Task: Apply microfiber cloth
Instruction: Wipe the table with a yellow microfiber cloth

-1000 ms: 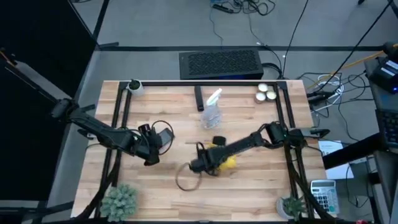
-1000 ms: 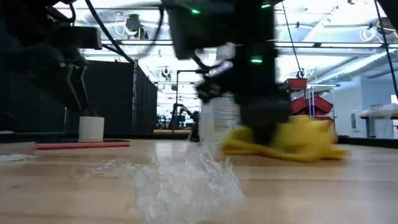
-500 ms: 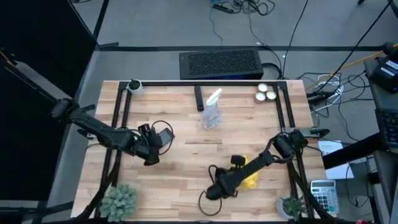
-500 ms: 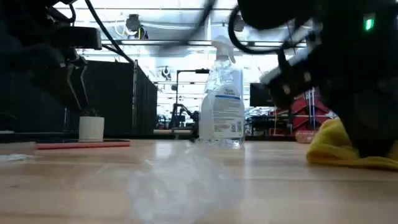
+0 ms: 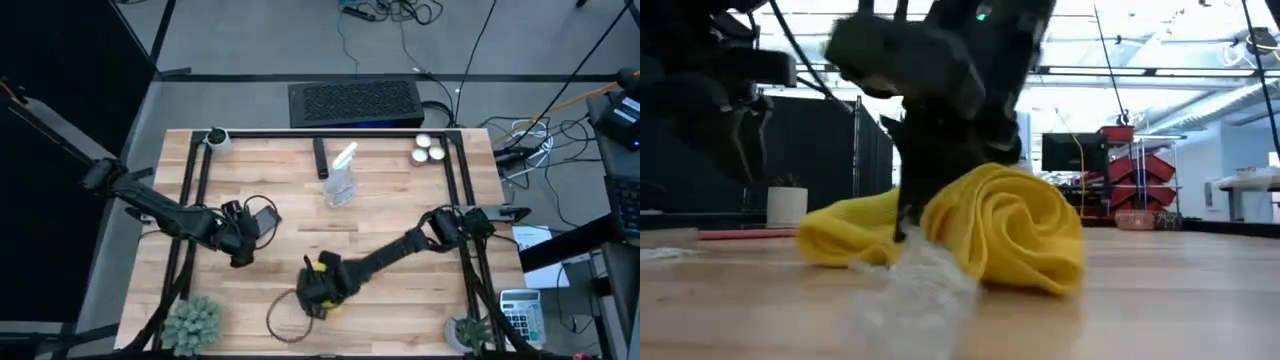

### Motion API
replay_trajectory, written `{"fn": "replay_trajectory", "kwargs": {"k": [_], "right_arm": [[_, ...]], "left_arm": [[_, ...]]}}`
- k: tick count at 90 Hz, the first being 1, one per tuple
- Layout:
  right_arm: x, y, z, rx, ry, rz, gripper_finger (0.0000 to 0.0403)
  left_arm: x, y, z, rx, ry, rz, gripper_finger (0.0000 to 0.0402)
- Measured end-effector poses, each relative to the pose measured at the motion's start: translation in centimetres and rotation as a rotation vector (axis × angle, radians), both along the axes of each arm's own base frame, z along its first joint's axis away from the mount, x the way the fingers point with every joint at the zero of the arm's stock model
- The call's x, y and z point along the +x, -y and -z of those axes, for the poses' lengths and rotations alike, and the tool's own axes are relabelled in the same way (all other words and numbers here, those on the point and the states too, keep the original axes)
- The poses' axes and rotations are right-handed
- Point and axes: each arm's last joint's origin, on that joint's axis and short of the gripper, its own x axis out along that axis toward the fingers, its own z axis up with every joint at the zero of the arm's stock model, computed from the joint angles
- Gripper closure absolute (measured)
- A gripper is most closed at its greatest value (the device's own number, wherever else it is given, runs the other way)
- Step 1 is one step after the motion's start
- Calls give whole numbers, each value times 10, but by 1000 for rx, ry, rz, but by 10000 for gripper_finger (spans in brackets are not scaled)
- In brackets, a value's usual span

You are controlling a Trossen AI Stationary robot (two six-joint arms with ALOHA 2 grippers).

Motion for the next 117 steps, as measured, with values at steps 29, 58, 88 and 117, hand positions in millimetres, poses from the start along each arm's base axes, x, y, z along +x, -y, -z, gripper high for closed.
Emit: {"fn": "replay_trajectory", "kwargs": {"k": [29,58,88,117], "right_arm": [[-27,9,-11,-109,-281,88,343],[-38,-10,-12,-144,-282,88,270],[-49,-31,-14,-191,-251,90,248],[-53,-38,-15,-228,-215,122,248]], "left_arm": [[-18,-15,14,25,-73,-85,175],[-2,-36,27,-71,77,-210,175],[23,-35,50,-233,164,-153,175],[83,-22,54,-412,419,-11,175]]}}
